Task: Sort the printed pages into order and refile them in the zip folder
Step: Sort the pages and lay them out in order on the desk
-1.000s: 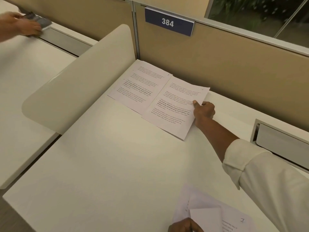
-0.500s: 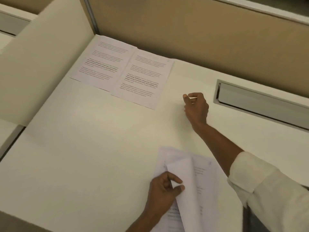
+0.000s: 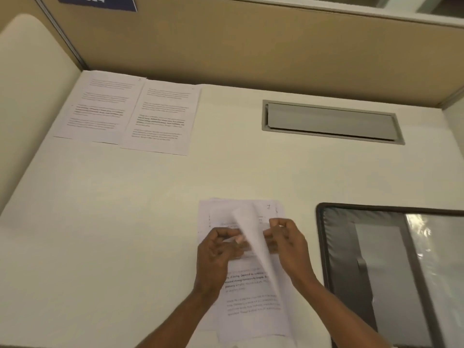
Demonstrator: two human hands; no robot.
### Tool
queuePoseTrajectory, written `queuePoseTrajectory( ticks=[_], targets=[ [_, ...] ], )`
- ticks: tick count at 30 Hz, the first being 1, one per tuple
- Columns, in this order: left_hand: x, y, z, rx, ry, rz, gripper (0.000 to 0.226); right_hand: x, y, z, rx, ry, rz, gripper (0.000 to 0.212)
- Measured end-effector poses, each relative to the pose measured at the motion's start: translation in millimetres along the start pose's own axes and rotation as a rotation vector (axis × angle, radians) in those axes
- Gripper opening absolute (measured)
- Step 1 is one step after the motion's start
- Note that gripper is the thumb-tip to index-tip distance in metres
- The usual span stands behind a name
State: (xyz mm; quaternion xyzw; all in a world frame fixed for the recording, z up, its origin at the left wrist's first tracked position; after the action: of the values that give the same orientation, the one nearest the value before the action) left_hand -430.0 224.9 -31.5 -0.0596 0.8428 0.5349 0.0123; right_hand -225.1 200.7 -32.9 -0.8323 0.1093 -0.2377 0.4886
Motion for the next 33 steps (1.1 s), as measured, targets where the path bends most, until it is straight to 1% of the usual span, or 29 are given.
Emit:
queuePoseTrajectory(
  ticks=[3,4,6,7,9,10,14,20,22,25,27,30,33],
  targets=[
    [-7,4,-10,-0.022,-0.041,-0.041,0.068,9,22,-10,-0.118,-0.001,0.081,0.034],
    [-7,0,-12,-0.026,-0.044,-0.015,0.078,12,26,-11,-0.151,0.010,0.106,0.042],
    [-6,-6,-16,-0.059,-0.073,0.087,0.084,20,30,-9,-0.189,0.016,0.107,0.054],
    [-5,-9,-17,-0.093,-0.103,0.159,0.085,22,29,-7,-0.197,-0.001,0.118,0.052],
    [-7,-12,-20,-0.180,-0.159,0.295,0.086,26,29,-3,-0.198,-0.042,0.137,0.037],
    [-8,-12,-21,-0.209,-0.176,0.338,0.087,30,30,-1,-0.181,-0.046,0.122,0.035],
    [-10,-12,-19,-0.238,-0.168,0.368,0.086,39,38,1,-0.152,-0.013,0.038,0.032],
    [-7,-16,-17,-0.231,-0.131,0.358,0.069,42,40,-2,-0.131,0.098,0.075,0.026],
    [-7,-15,-17,-0.268,-0.115,0.360,0.057,43,37,-5,-0.100,0.112,0.053,0.027],
    [-9,-12,-18,-0.338,-0.071,0.393,0.035,42,30,-7,-0.030,0.136,-0.032,0.036],
    [-12,-9,-18,-0.304,-0.020,0.399,0.028,42,27,-8,0.001,0.155,-0.070,0.044],
    [-19,-4,-16,-0.220,0.022,0.445,0.031,37,23,-12,0.069,0.156,-0.103,0.054],
    [-30,0,-12,-0.118,0.057,0.521,0.045,31,20,-17,0.099,0.142,-0.121,0.057]
  ],
)
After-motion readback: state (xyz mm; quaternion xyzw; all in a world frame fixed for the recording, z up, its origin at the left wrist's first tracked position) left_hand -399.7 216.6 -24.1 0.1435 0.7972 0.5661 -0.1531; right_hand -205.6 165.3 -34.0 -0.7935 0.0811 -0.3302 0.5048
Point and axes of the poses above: each hand's wrist, its own z-axis towards the middle knuckle, its own x-axis out of the back of the hand, y = z × x, the point moved 6 cm from there along z, towards the middle knuckle, and after that the axes turned 8 degrees about y, right-handed, at the moved point
